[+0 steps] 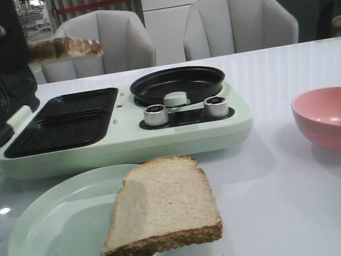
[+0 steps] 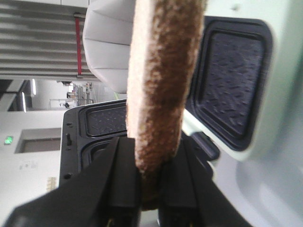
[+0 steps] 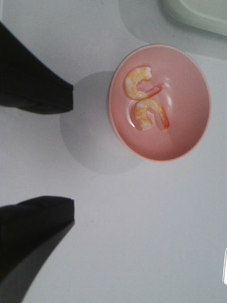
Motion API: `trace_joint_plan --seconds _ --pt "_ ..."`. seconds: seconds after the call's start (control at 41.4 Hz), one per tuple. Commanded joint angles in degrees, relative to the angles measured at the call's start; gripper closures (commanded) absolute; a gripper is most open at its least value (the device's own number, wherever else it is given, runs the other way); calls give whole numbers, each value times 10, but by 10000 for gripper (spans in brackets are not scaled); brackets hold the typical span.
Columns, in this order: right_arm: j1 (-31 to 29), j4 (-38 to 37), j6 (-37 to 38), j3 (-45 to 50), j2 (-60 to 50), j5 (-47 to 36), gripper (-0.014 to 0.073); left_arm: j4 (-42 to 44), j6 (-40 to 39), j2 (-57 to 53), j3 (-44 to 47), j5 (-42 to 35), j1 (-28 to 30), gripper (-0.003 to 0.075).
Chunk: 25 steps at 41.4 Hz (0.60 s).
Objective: Make breakfast with bread and shrimp
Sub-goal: 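Lift the bread slice and carry it over the press plates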
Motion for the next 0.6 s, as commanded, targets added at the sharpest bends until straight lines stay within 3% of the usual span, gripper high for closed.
trace_joint_plan --seconds 0.0,0.145,0.29,0.58 --pt "-1 -3 -5 -16 -2 -32 98 62 -9 6 -62 -28 56 620" --pt "-1 -3 -5 -16 -2 -32 98 62 -9 57 -137 -88 123 620" --pt "-1 -3 -5 -16 -2 -32 98 62 -9 127 -215 -100 175 620" --pt "-1 -3 -5 -16 -2 -32 98 62 -5 265 -346 -128 239 620"
